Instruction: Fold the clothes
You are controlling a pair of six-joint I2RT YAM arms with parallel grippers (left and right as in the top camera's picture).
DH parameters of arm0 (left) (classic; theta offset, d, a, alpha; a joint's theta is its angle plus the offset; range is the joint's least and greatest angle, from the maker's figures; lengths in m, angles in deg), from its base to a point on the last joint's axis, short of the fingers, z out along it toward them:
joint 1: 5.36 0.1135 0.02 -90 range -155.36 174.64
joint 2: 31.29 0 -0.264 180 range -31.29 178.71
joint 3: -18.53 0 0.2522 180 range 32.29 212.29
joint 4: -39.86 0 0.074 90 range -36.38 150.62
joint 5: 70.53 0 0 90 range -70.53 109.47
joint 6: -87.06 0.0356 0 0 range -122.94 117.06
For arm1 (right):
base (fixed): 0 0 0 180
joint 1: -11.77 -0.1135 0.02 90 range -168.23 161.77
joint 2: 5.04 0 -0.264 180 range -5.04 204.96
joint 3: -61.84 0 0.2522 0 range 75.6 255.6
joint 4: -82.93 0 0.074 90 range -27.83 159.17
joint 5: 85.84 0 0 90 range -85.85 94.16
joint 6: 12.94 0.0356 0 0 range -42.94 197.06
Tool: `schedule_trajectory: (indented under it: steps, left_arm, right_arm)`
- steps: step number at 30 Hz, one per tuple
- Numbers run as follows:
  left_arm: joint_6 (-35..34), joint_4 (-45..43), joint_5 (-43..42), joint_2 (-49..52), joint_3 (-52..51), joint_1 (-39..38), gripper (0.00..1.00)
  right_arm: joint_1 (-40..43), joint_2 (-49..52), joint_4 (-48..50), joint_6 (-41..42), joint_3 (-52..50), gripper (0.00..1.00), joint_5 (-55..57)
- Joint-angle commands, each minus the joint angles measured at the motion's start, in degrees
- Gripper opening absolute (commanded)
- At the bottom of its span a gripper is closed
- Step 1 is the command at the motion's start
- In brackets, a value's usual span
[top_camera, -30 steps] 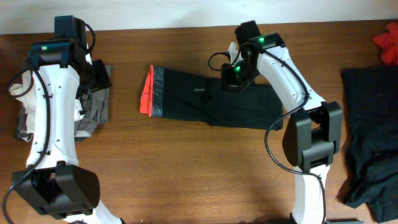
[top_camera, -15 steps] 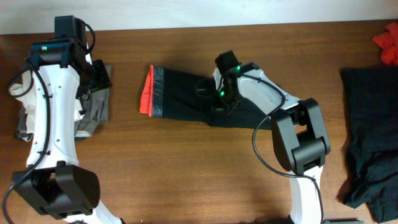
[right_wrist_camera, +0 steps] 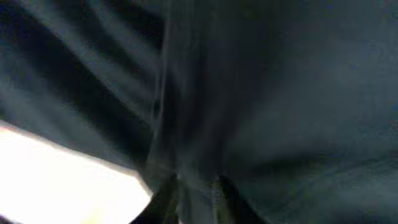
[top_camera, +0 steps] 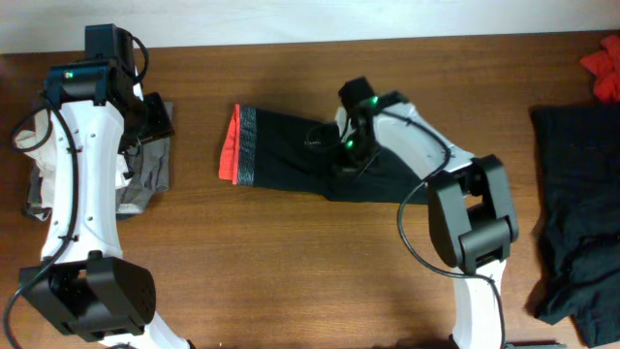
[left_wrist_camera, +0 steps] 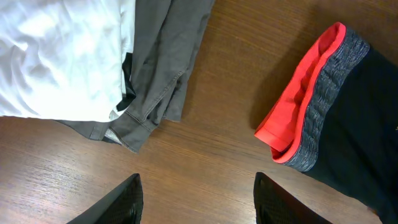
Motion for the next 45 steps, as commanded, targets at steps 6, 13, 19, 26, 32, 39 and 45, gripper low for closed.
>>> schedule_trajectory:
  steps: [6, 13, 19, 26, 32, 39, 45]
  left_arm:
    - [-0.76, -0.07, -0.63, -1.03, -0.04, 0.09, 0.79]
    - [-0.76, 0.15, -0.63, -1.03, -0.04, 0.09, 0.99]
    - [-0.76, 0.15, -0.61, -1.03, -0.04, 0.09, 0.99]
    - [-0.76, 0.15, -0.61, -1.03, -0.04, 0.09, 0.99]
    - [-0.76, 0.15, -0.61, -1.03, -0.04, 0.09, 0.99]
    - [-0.76, 0.15, -0.61, -1.03, -0.04, 0.09, 0.99]
    - [-0.76, 0.15, -0.61, -1.03, -0.04, 0.09, 0.99]
  right_arm:
    - [11.32, -7.28, -15.26, -6.23, 12.35, 0.36, 2.03]
    - [21.35, -6.71, -17.46, -11.54, 8.11, 0.43, 2.58]
    - [26.49, -6.71, -13.31, -15.93, 0.31, 0.44, 2.78]
    - [29.11, -6.71, -2.78, -16.09, -11.06, 0.50, 2.78]
    - [28.87, -6.71, 6.27, -16.06, -19.30, 0.66, 2.71]
    - [28.87, -6.71, 12.79, -16.04, -25.16, 0.66, -1.25]
    - [28.94, -6.71, 13.99, -16.06, -25.53, 0.18, -4.31]
